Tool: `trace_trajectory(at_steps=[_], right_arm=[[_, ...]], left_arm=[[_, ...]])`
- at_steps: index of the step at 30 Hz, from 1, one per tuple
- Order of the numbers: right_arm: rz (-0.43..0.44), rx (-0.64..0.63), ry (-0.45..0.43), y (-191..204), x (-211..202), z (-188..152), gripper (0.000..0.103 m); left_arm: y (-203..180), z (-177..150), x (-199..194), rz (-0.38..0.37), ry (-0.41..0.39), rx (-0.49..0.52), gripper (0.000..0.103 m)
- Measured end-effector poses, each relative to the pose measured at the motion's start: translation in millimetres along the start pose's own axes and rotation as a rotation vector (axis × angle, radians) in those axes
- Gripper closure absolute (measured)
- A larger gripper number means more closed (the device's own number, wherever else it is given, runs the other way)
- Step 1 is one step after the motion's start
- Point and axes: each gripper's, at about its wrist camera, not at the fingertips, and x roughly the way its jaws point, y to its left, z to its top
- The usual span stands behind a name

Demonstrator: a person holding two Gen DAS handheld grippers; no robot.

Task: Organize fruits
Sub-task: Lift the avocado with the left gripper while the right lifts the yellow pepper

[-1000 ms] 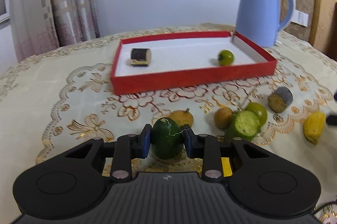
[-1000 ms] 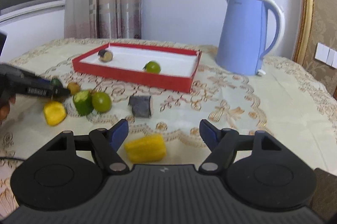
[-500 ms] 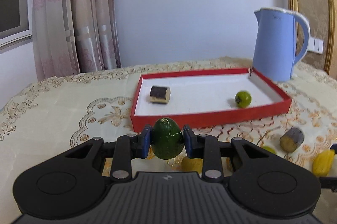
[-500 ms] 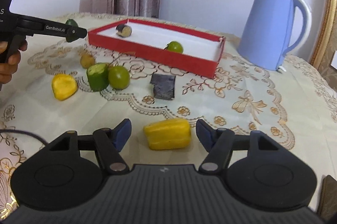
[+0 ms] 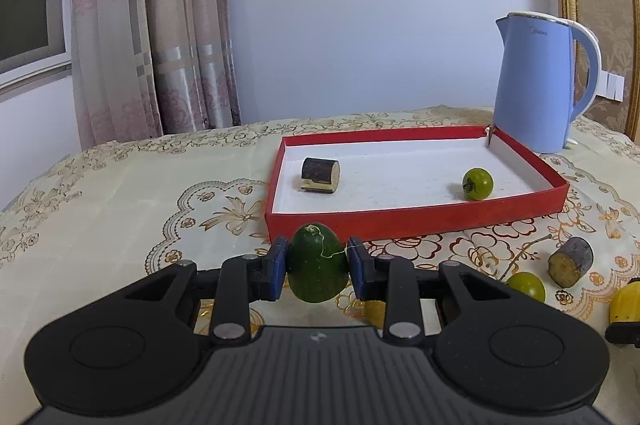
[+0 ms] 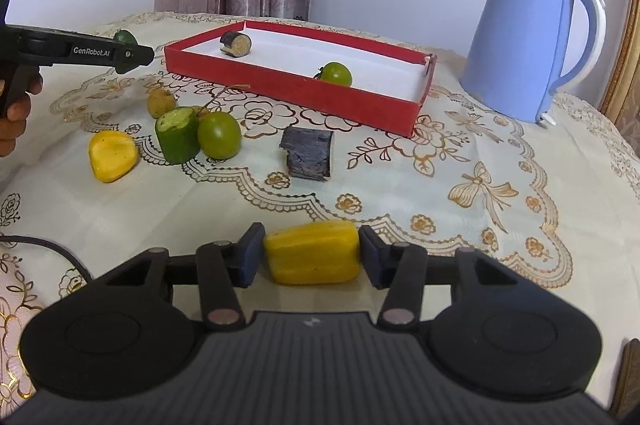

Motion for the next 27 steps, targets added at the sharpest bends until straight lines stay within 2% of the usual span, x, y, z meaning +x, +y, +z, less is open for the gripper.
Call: trace_trajectory(at_steps=[18,27], right_arm=[[-0.011,0.041,-0.038,-5,-10,-1,0.055],[-0.024,0.056,-0.099,-6,-23,14,0.055]], left_arm=[[8,-3,9,0.017,0.05,-0.039,0.072],[8,-3,10,0.029,0.06,-0.042,0.072]])
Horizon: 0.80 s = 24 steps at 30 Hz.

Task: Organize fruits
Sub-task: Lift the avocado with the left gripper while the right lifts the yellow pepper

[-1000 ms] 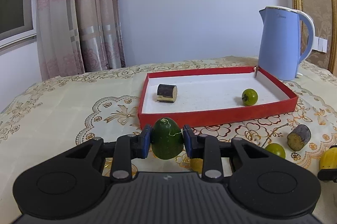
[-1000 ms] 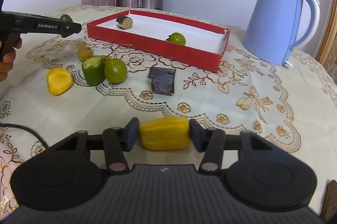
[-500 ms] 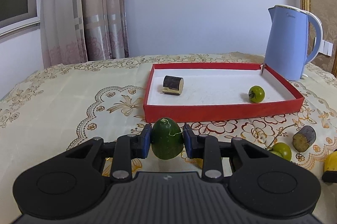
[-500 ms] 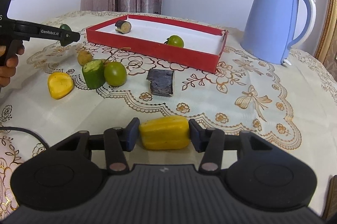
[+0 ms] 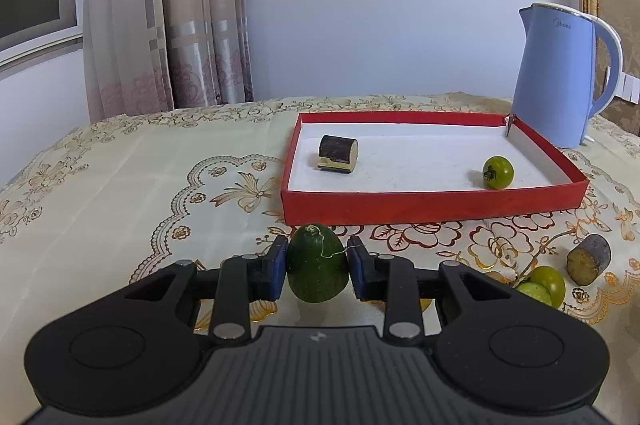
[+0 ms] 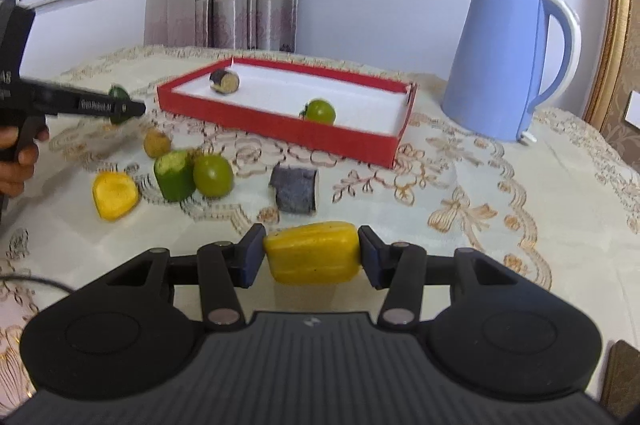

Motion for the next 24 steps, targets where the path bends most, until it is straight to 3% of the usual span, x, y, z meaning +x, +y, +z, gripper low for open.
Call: trace_trajectory(at_steps=[12,24], right_arm=[[0.008,0.0,-0.081,7,-5,28,0.055],[0.016,0.008,-0.107,9,-10,31,0.055]], left_arm=[[-4,-1,1,0.001,0.01,0.013,0.072],[-9,3,-1,0.0,0.015,0.03,0.072]])
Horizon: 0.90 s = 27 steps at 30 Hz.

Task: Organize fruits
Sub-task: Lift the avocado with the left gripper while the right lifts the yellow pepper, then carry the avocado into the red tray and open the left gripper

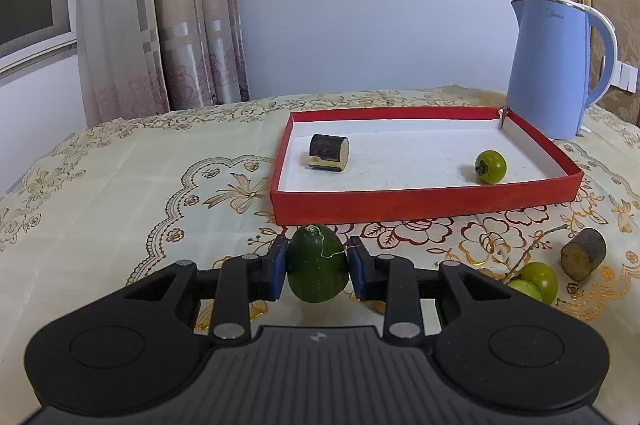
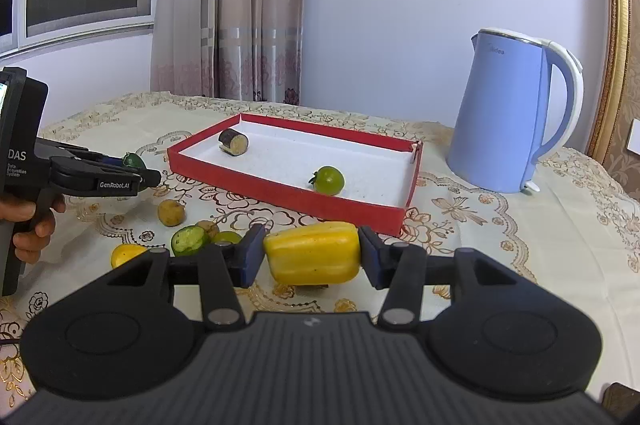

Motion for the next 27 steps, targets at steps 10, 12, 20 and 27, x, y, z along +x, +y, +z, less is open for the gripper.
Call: trace_trajectory(at_steps=[10,12,20,27], right_arm=[[0.007,0.015,-0.013,-4,-4,-4,0.055],[0.008,0.014,-0.015,-5,-5,-4,0.055],[0.003,0.037,-0.027,-10,-7,-4,0.055],[0.003,0.043,-0.022,-13,-4,-5,0.055]], left_arm=[[-9,14,1,-0.011,0.006,0.024,0.072],[-13,20,3,-0.018,0.008,0.03,0.072],[-27,49,23,-0.009,0.004,0.078,0.072],[-32,65,49,0.003,0.03,0.066,0.072]])
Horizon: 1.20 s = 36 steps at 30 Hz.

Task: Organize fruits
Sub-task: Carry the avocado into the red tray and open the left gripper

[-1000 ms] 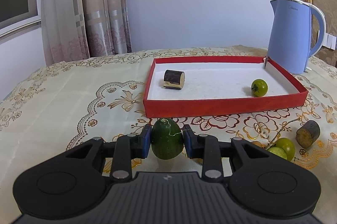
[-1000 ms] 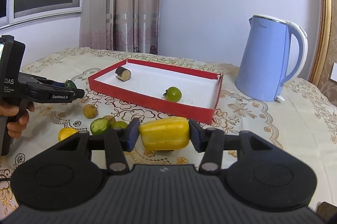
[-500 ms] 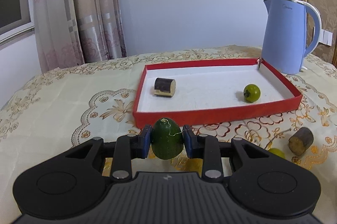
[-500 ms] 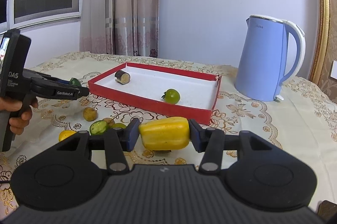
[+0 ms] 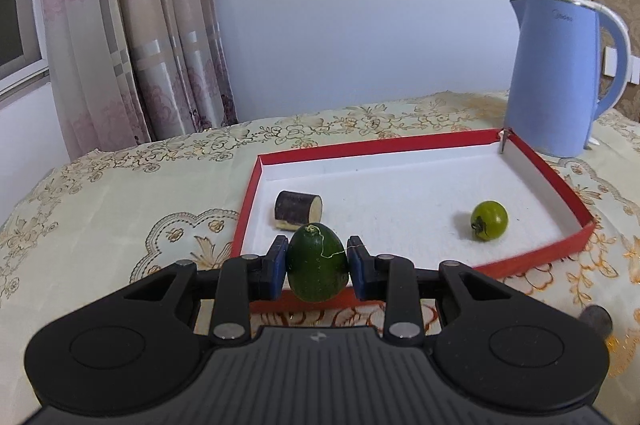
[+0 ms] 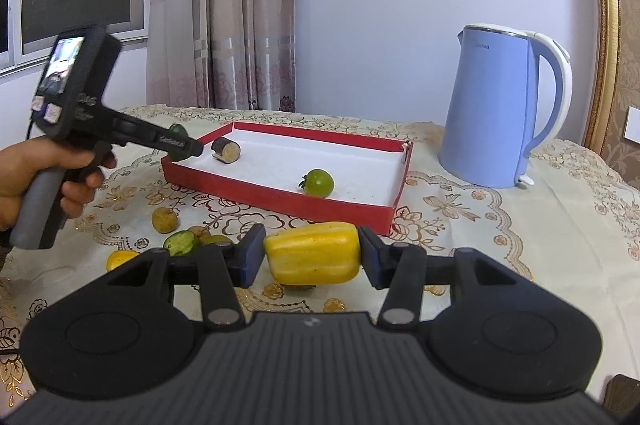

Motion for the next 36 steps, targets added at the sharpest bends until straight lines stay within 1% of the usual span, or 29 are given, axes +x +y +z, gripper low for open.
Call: trace_trajectory(at_steps=[3,6,12,20,26,31,33,34,35,36], right_arm=[[0.004,0.006,-0.003,-1,1,-1,0.055],[0.004,0.013,-0.004,-2,2,-2,0.055],[-0.012,0.026,0.001,-8,3,-4,0.055],[-0.034,0.036,0.003,-14,0,-6,0.055],[-0.05,0.036,-0.005,-13,-8,-6,0.055],[-0.065,0.04,0.0,-14,-9,-6,0.055],[-0.062,0.038,0.002,-12,-9,-5,0.055],[-0.06,0.034,0.001,-11,-8,-5,0.055],[-0.056,0.031,0.0,-9,-8,-4,0.055],[-0.053,0.03,0.0,-9,-8,-3,0.055]], left_arm=[[-5,8,13,0.015,0.011,0.01,0.072],[-10,18,28,0.013,0.029,0.011,0.072],[-20,36,63,0.014,0.079,0.033,0.072],[-40,53,111,0.041,0.147,0.069,0.072],[-45,59,135,0.052,0.178,0.046,0.072],[-43,61,142,0.064,0.187,0.022,0.071],[-41,60,140,0.065,0.183,0.009,0.055],[-41,59,139,0.069,0.178,0.006,0.038],[-41,59,136,0.077,0.167,0.005,0.031],[-41,58,134,0.092,0.152,0.008,0.03]])
